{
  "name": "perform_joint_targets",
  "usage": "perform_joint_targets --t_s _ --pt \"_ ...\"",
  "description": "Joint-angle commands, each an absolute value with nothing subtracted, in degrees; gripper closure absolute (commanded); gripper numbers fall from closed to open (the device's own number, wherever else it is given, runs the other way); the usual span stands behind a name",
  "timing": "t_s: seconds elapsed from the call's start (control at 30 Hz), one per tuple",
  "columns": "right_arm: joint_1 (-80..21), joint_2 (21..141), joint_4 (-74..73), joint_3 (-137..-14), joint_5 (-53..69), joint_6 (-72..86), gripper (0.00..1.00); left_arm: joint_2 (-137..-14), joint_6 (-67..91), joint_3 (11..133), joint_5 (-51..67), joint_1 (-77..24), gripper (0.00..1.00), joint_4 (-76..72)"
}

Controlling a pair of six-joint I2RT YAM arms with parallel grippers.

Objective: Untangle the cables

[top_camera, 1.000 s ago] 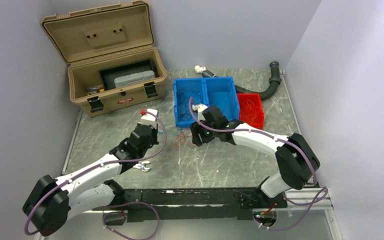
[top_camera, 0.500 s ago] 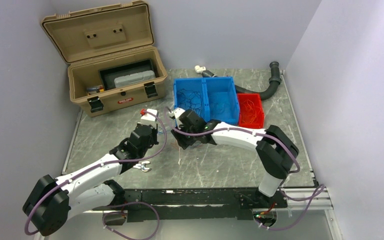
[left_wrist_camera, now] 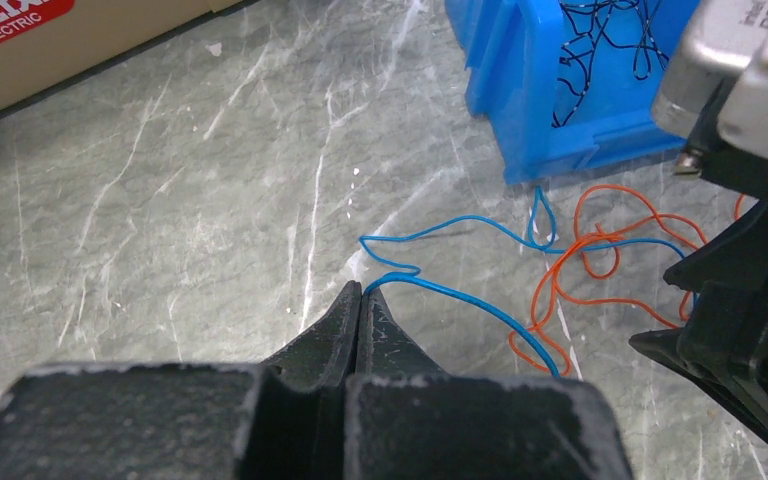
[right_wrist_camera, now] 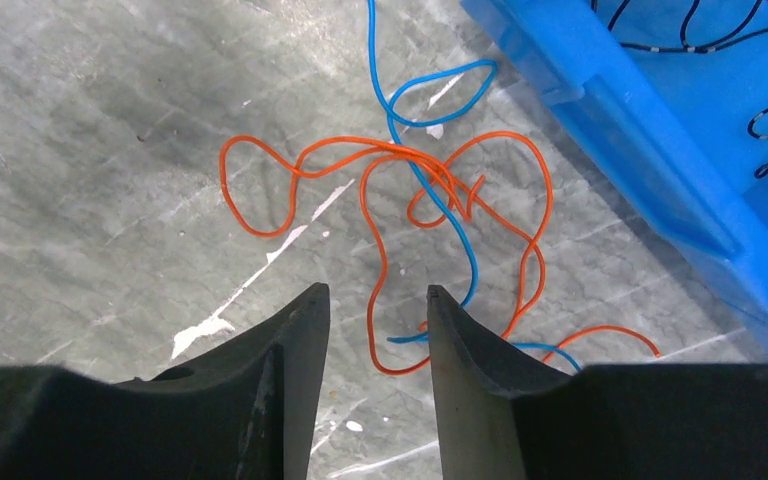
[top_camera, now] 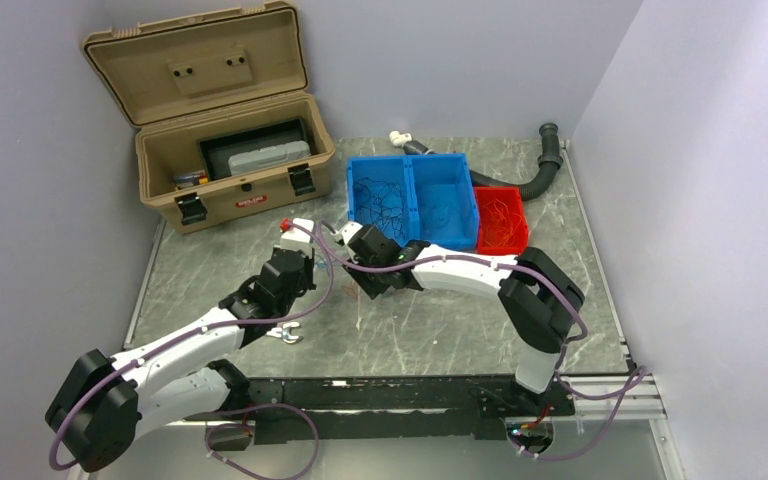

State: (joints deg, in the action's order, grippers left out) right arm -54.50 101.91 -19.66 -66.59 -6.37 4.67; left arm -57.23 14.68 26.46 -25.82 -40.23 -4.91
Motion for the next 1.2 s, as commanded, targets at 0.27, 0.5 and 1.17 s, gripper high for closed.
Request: perform_joint_targets --t_s 0.27,0.5,1.17 --pt "-55.02 102.96 -20.77 -66.99 -8.72 4.11 0.87 -57.71 14.37 28.56 -27.39 -40.53 1.0 -5.6" --pt "-53.91 94.49 -18.93 -63.34 -6.55 5.39 1.0 -58.41 15.87 29.17 -32.42 -40.54 1.0 -3.65" --pt "-16.3 50.16 -30.45 -50.29 -24.64 31.31 1.0 -66.77 57.7 40.56 -67.19 -40.34 1.0 37.94"
